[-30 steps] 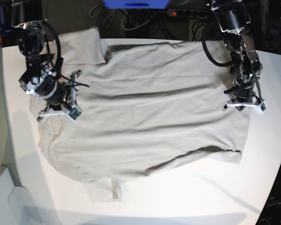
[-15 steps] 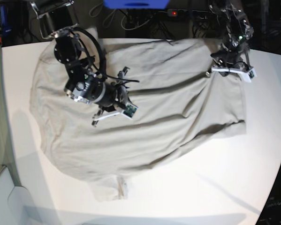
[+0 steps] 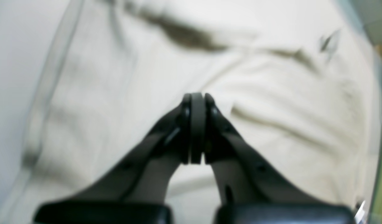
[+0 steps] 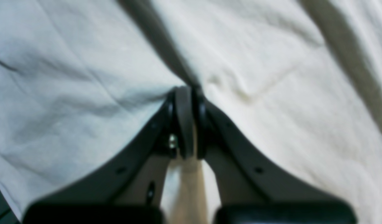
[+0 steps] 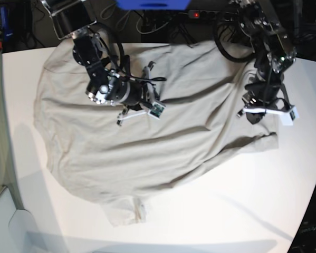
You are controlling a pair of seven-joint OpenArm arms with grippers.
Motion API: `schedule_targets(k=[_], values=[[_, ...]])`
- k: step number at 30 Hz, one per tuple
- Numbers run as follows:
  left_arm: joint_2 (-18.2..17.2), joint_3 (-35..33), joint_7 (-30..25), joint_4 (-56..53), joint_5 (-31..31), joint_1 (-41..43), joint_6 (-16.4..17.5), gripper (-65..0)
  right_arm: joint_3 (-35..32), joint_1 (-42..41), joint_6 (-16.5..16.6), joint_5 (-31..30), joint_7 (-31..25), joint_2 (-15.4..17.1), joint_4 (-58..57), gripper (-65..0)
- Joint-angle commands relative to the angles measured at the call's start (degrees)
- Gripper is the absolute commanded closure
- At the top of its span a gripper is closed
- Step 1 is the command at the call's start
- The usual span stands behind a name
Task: Layout the t-shirt on the table in an organized manner, then fold the t-shirt properly
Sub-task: 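Grasp the shirt near the collar with both grippers and pull inward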
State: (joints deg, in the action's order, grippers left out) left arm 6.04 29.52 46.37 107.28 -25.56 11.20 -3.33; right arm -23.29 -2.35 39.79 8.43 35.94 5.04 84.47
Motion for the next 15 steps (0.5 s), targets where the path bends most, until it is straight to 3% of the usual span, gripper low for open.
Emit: schedule_targets(k=[1,11,15], values=[[-0.02,-0.02,-0.08,-2.10,-0.42,-1.22,-0.14,-0.1,0.12,-0.51,0.21,-0.12,0.58,-0.16,0.41,-1.1],[-7.85,0.06,-0.35,-21.88,-0.50,-14.15,-0.49,-0.1,0.12,-0.51,0.21,-0.03,0.58,2.13,0.50,-1.1],[-9.96,-0.11,-4.48,-30.32,0.37,-18.63,-0.49,-0.1,0.12,-0.51,0.21,-0.03,0.85,2.30,0.50,-1.1]])
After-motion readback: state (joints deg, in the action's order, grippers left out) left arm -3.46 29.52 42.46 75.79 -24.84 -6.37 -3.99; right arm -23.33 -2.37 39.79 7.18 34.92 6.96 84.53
